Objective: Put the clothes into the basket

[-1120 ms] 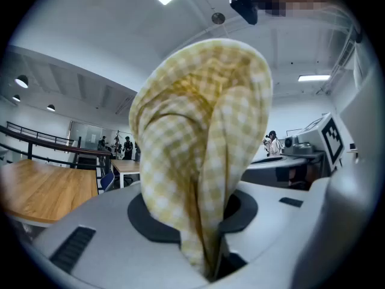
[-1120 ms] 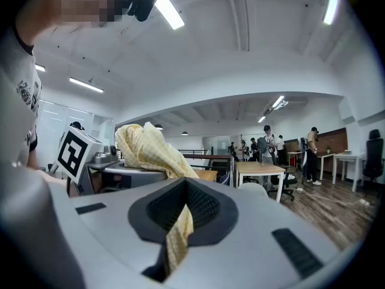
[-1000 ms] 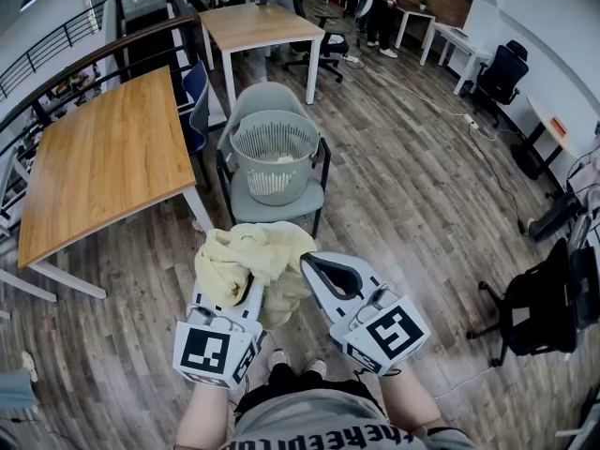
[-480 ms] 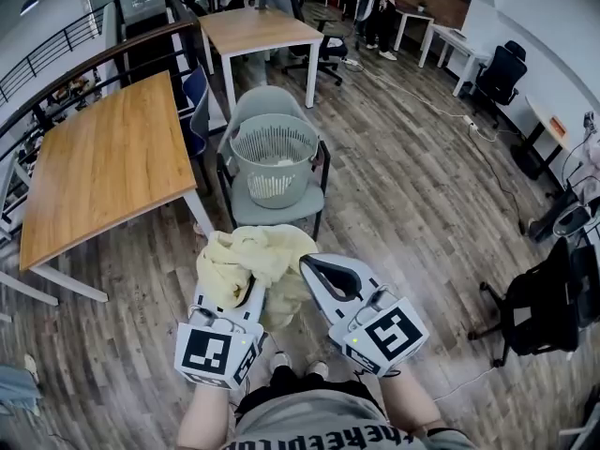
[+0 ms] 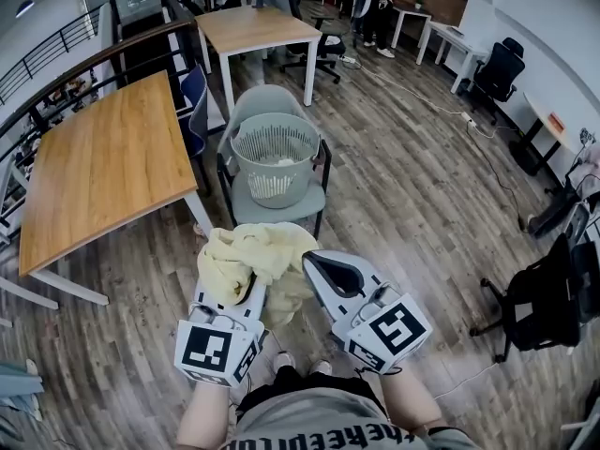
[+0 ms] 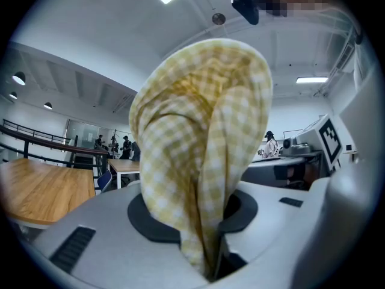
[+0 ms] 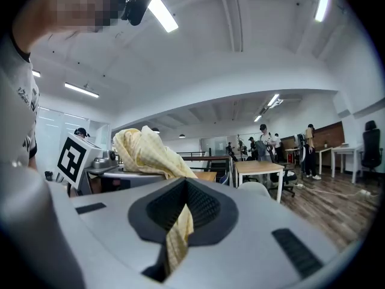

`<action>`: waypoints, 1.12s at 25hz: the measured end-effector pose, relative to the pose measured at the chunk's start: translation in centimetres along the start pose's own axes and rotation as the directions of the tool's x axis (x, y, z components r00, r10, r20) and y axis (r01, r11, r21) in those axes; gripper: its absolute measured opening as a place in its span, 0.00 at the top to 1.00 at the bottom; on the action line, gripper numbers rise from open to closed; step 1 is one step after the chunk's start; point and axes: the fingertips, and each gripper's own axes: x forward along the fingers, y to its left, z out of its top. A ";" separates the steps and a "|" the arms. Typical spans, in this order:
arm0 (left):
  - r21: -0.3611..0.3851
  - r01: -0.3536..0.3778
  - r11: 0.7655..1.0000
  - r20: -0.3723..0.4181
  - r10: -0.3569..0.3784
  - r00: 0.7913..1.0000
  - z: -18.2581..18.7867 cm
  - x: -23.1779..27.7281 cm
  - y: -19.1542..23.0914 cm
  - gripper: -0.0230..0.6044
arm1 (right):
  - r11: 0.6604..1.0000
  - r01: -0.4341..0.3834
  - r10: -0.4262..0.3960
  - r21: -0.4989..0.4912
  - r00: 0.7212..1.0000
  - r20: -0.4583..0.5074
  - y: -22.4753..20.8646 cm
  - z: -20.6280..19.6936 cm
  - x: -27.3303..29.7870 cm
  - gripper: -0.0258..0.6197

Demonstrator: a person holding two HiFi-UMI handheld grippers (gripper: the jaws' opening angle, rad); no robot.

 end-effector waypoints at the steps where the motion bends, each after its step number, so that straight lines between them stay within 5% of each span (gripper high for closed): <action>1: 0.001 0.006 1.000 0.000 -0.006 1.000 0.0 0.1 0.1 0.78 | 1.000 0.005 -0.005 0.005 1.000 0.001 0.0 0.0 0.2 0.95; 15: -0.014 0.047 0.999 -0.016 -0.047 0.999 -1.1 3.5 1.9 0.78 | 0.997 0.076 -0.075 0.011 0.997 -0.028 -2.9 -1.3 2.0 0.95; 28: -0.012 -0.030 0.999 0.002 0.030 1.000 0.1 12.6 4.0 0.78 | 1.000 -0.005 0.005 -0.011 0.999 -0.036 -11.8 -0.1 6.6 0.95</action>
